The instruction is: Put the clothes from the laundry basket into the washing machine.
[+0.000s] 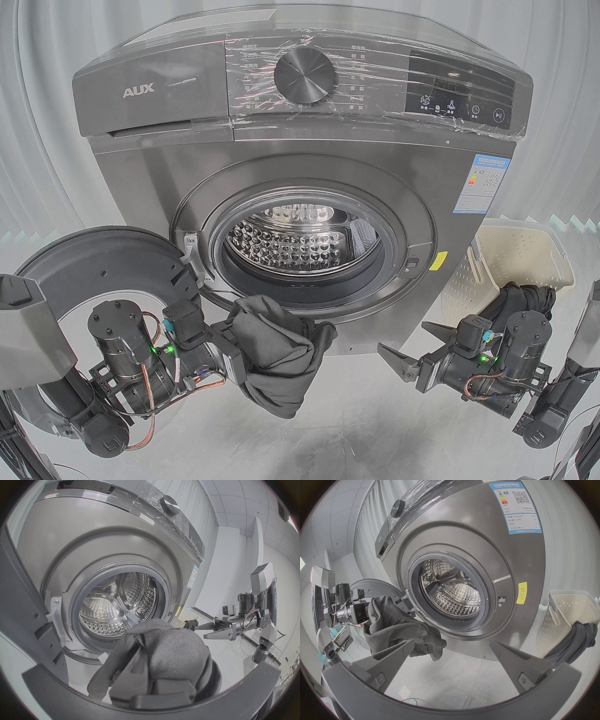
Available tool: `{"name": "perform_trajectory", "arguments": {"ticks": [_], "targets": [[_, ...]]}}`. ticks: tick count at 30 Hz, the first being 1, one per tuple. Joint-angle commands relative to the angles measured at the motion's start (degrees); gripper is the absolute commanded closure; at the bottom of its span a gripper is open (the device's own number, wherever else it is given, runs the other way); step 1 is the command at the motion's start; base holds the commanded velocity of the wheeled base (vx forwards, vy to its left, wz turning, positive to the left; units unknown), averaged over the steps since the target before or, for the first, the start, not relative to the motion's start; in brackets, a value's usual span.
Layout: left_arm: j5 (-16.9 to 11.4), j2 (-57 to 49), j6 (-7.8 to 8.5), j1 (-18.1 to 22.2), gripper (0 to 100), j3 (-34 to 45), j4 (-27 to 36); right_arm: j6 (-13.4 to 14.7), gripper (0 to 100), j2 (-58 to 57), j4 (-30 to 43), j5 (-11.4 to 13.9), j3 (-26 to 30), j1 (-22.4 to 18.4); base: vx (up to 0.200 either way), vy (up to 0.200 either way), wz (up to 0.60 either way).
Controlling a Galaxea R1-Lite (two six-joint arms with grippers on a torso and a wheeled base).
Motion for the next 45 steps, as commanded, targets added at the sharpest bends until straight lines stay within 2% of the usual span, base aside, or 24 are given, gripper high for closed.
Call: {"name": "perform_trajectory", "arguments": {"ticks": [1, 6, 8, 18, 22, 23, 26, 28, 31, 34, 35, 39, 42, 45], "targets": [[0.0, 0.7, 0.0, -0.1, 100, -0.2, -0.1, 0.0, 0, 0.2, 0.0, 0.1, 0.0, 0.1, 0.2, 0.0, 0.0], [0.0, 0.9, 0.09, -0.4, 100, 0.1, -0.1, 0.0, 0, 0.2, 0.0, 0.1, 0.1, 0.4, 0.08, 0.0, 0.0], [0.0, 0.9, 0.79, -0.8, 100, 0.3, -0.1, 0.0, 0, 0.2, 0.0, 0.1, 0.1, 0.4, 0.0, 0.0, 0.0], [0.1, 0.7, 0.79, -3.0, 100, 1.0, -0.1, 0.0, 0, 0.1, -0.1, 0.1, 0.1, 0.9, 0.14, 0.0, 0.0], [0.2, 0.3, 0.62, -5.1, 100, 1.8, -0.1, 0.0, 0, -1.3, -0.1, 0.1, 1.2, 3.9, 0.0, 0.0, 0.0], [0.1, 0.6, -0.17, -5.5, 100, 1.3, -0.1, 0.1, 0, -2.4, 0.0, 0.1, 1.9, 5.3, 0.0, 0.0, 0.0], [0.2, 2.0, 0.7, -5.5, 100, -0.4, -0.1, 0.1, 0, -2.7, 0.0, 0.1, 3.0, 7.2, 0.0, 0.0, 0.0], [0.5, 3.8, 1.06, -5.2, 100, -2.4, -0.1, 0.0, 0, -2.7, 0.0, 0.1, 3.0, 7.5, 0.0, 0.0, 0.0], [0.6, 5.6, 0.44, -4.7, 100, -4.8, -0.1, 0.0, 0, -2.7, 0.0, 0.0, 3.1, 7.8, 0.0, 0.0, 0.0], [0.6, 8.1, 1.06, -4.3, 100, -6.8, -0.1, 0.0, 0, -2.7, 0.0, 0.0, 3.1, 7.9, 0.0, 0.0, 0.0], [0.8, 8.8, 0.44, -4.4, 100, -7.6, -0.1, 0.0, 0, -2.7, 0.0, 0.0, 3.1, 7.9, 0.0, 0.0, 0.0], [1.6, 11.4, 0.35, -4.4, 100, -10.9, -0.1, 0.1, 0, -2.7, 0.0, 0.0, 3.1, 7.9, 0.0, 0.0, 0.0], [3.1, 13.7, 0.09, -4.3, 100, -14.3, -0.1, 0.1, 0, -2.7, 0.0, 0.0, 3.1, 7.9, 0.0, 0.0, 0.0], [6.9, 16.3, -1.23, -4.3, 100, -17.7, -0.1, 0.1, 0, -2.7, 0.0, 0.1, 3.1, 7.9, 0.0, 0.0, 0.0]]}}
